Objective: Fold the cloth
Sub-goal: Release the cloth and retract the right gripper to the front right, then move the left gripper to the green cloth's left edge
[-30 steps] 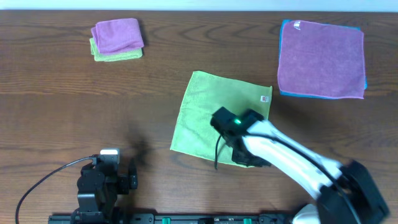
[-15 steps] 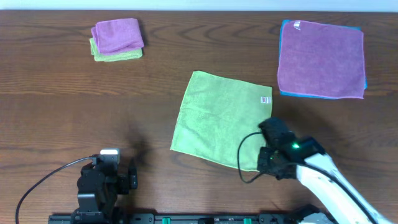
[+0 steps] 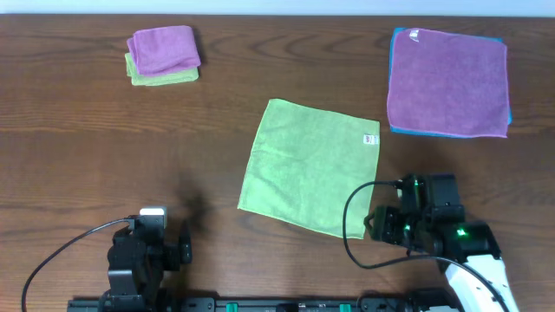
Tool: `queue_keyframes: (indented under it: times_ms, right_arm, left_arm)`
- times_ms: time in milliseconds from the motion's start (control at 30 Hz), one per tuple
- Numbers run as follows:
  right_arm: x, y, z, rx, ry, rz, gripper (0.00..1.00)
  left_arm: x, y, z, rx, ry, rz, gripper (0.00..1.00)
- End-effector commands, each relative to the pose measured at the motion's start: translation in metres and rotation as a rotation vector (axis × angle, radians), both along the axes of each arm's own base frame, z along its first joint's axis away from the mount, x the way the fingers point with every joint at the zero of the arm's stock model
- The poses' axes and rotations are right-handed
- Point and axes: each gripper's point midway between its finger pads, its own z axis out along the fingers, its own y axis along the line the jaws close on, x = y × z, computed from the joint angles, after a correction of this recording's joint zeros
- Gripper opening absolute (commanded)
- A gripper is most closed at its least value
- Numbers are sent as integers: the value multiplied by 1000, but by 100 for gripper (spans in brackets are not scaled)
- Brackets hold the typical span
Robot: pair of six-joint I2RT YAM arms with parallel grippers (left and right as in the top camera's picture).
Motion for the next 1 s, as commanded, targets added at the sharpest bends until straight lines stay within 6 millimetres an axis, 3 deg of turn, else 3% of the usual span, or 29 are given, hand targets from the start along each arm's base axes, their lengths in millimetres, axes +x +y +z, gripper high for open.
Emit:
queue_keyframes:
  times_ms: [0,167,267,433,600,833,967]
  right_arm:
    - [-8,13,0,102,-9,90,53]
    - [-12,22,2,186,-26,148,54]
    - [-12,21,2,192,-27,141,54]
    - [-13,20,2,191,-27,144,54]
    - [-13,20,1,191,-25,144,54]
    - [-14,20,-1,196,-20,139,54]
    - [-10,19,-4,239,-37,106,54]
  left_arm:
    - [-1,0,-5,-5,8,2,95]
    - [4,-6,2,-56,-23,0,95]
    - [11,-21,15,-123,-75,-65,95]
    - [11,-31,35,-226,-52,-58,95]
    - [19,-42,56,-317,97,-57,95]
    - [51,-76,82,-489,388,-145,95]
    - [72,-93,73,-601,504,-167,95]
